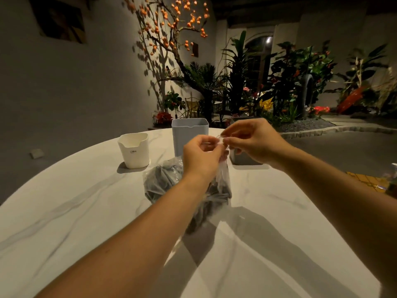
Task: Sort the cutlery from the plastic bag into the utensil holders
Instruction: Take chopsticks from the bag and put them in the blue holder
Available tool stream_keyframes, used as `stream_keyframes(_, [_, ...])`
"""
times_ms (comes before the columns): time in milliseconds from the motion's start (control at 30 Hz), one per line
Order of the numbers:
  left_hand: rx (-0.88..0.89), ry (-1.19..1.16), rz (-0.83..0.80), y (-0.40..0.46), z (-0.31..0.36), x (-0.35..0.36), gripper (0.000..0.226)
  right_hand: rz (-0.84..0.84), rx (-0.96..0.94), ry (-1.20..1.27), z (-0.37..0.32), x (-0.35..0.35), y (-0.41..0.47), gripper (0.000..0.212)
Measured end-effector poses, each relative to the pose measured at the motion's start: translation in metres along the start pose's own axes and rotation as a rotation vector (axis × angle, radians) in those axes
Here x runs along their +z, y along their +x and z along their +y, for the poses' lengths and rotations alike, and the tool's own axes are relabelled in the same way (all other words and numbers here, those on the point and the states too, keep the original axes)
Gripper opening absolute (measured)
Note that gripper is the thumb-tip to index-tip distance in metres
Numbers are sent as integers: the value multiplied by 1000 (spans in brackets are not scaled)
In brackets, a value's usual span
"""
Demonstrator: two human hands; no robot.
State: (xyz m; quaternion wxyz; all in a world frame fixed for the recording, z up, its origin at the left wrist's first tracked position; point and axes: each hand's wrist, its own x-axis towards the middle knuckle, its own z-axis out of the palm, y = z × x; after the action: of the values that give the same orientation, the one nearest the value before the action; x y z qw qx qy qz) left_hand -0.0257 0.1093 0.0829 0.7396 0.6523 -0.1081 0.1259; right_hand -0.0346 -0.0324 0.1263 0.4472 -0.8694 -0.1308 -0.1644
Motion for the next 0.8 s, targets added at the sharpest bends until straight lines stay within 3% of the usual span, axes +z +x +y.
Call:
stream_keyframes(267, [-13,109,34,26,17,-63,15,-96,43,222,-37,41,33,10])
stream_keyframes(433, [81,341,69,46,18,-108,18,-196,-11,67,-57,78,58,6])
stream_keyframes(800, [125,507,77,91,31,-192,9,-62,-311,-210,-90,153,114,9])
